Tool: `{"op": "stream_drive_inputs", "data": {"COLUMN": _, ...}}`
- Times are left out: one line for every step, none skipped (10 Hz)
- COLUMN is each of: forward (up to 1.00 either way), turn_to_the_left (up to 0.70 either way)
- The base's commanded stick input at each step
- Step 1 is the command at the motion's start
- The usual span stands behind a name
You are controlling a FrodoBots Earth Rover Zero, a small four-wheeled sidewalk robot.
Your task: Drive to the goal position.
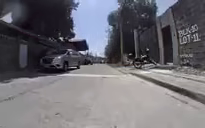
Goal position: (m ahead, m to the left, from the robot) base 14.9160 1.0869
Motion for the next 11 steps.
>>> {"op": "stream_drive_inputs", "data": {"forward": 1.00, "turn_to_the_left": 0.01}}
{"op": "stream_drive_inputs", "data": {"forward": 1.00, "turn_to_the_left": 0.01}}
{"op": "stream_drive_inputs", "data": {"forward": 1.00, "turn_to_the_left": 0.01}}
{"op": "stream_drive_inputs", "data": {"forward": 1.00, "turn_to_the_left": 0.01}}
{"op": "stream_drive_inputs", "data": {"forward": 1.00, "turn_to_the_left": -0.24}}
{"op": "stream_drive_inputs", "data": {"forward": 1.00, "turn_to_the_left": -0.39}}
{"op": "stream_drive_inputs", "data": {"forward": 1.00, "turn_to_the_left": -0.14}}
{"op": "stream_drive_inputs", "data": {"forward": 1.00, "turn_to_the_left": 0.01}}
{"op": "stream_drive_inputs", "data": {"forward": 1.00, "turn_to_the_left": 0.01}}
{"op": "stream_drive_inputs", "data": {"forward": 1.00, "turn_to_the_left": 0.01}}
{"op": "stream_drive_inputs", "data": {"forward": 1.00, "turn_to_the_left": 0.01}}
